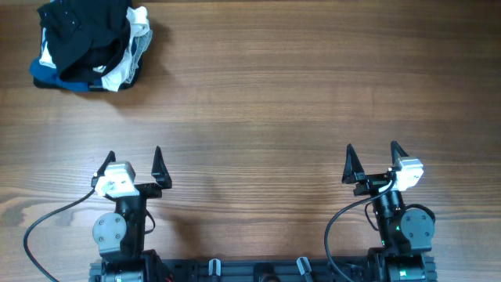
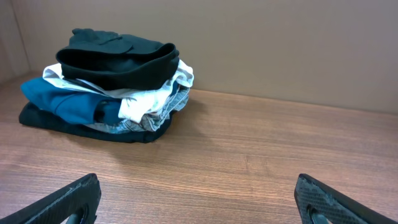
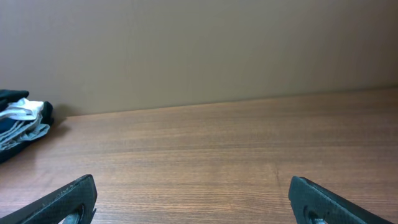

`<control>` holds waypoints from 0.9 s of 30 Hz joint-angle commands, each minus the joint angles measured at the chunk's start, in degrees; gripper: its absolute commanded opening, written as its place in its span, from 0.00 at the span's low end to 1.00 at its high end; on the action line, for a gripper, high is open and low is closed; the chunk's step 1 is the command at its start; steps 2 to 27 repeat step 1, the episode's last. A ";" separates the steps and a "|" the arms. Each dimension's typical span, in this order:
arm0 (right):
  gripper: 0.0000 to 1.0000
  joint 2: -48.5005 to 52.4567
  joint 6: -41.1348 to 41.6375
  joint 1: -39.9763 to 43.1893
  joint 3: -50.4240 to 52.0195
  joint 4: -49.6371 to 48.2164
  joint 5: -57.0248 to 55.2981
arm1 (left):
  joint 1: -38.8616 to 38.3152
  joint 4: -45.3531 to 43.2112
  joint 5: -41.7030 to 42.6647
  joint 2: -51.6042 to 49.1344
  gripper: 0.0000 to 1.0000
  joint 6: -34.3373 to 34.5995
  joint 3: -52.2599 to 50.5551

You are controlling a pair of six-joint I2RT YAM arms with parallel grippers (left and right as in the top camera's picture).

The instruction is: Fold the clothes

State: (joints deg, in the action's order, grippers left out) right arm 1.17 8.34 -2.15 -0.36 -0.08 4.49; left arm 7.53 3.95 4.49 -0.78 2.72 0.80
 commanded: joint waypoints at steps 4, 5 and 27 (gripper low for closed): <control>1.00 -0.20 0.79 0.09 0.07 -0.26 0.48 | -0.35 0.15 -0.50 0.61 1.00 0.76 -0.46; 1.00 -0.20 0.79 0.09 0.07 -0.26 0.48 | -0.35 0.15 -0.50 0.61 1.00 0.76 -0.46; 1.00 -0.20 0.79 0.09 0.07 -0.26 0.48 | -0.35 0.15 -0.50 0.61 1.00 0.76 -0.46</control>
